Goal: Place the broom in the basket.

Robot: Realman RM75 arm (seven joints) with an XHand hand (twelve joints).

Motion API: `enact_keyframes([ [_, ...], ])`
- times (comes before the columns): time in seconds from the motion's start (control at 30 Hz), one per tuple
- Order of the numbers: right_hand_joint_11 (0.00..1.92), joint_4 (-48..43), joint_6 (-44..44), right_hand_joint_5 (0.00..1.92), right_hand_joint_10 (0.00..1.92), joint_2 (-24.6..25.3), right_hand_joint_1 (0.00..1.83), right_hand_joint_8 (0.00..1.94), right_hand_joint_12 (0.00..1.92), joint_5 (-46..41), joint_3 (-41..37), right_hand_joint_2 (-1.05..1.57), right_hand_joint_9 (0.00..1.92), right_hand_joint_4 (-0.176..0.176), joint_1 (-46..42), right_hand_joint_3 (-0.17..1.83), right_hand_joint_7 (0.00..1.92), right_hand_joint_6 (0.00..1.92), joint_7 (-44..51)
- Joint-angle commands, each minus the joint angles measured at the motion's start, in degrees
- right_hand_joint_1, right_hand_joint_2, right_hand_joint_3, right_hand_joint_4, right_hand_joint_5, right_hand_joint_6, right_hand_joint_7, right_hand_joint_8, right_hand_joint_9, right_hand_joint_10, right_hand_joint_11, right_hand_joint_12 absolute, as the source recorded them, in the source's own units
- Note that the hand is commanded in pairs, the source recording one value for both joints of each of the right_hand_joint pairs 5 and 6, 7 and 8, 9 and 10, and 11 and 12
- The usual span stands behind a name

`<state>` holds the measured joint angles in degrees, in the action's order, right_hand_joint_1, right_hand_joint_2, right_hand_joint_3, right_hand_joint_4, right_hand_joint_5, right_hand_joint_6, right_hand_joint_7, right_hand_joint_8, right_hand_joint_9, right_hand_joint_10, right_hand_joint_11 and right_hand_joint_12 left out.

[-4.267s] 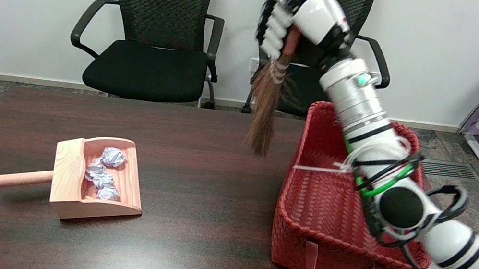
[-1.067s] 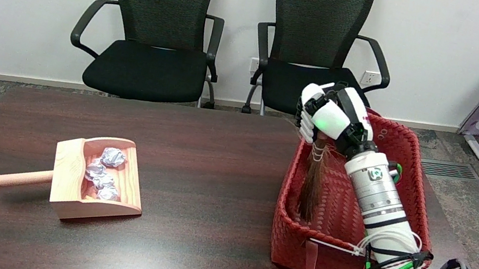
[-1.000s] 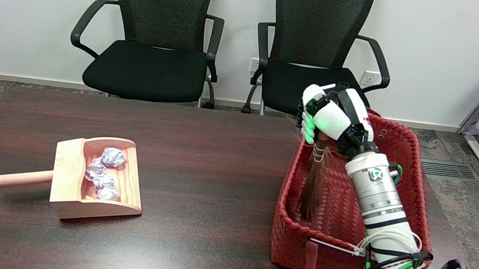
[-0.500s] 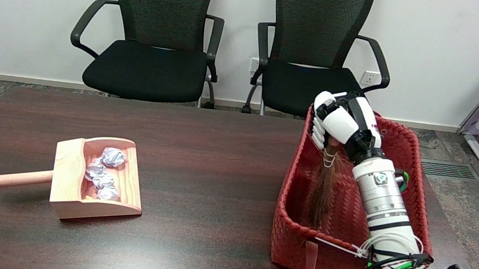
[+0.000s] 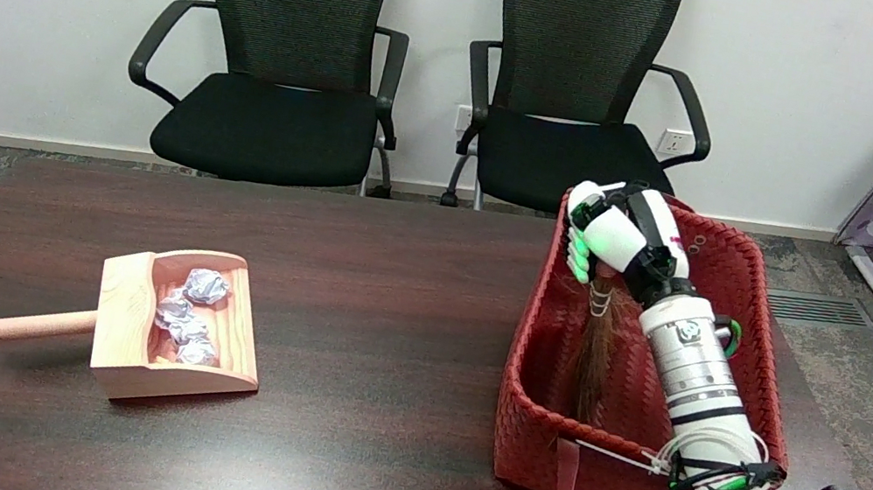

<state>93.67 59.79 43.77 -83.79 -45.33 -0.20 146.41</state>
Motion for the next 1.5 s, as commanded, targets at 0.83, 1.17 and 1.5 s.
enact_keyframes([
  [0.83, 1.92, 1.43, -5.62, 1.92, 1.92, 0.09, 0.80, 1.92, 1.92, 4.07, 0.85, 1.20, 1.92, 0.176, 2.05, 1.83, 1.92, 1.92, -0.51],
  [1.17, 1.76, 1.69, -8.53, 1.33, 1.40, 0.00, 0.78, 1.33, 1.76, 4.63, 0.85, 0.97, 1.40, 0.176, 3.49, 1.83, 1.33, 1.33, -0.51],
  [1.5, 1.43, 2.25, -9.17, 1.19, 0.84, -0.09, 0.74, 1.19, 1.43, 5.06, 0.85, 0.87, 0.84, 0.176, 4.45, 1.56, 1.19, 1.19, -0.51],
])
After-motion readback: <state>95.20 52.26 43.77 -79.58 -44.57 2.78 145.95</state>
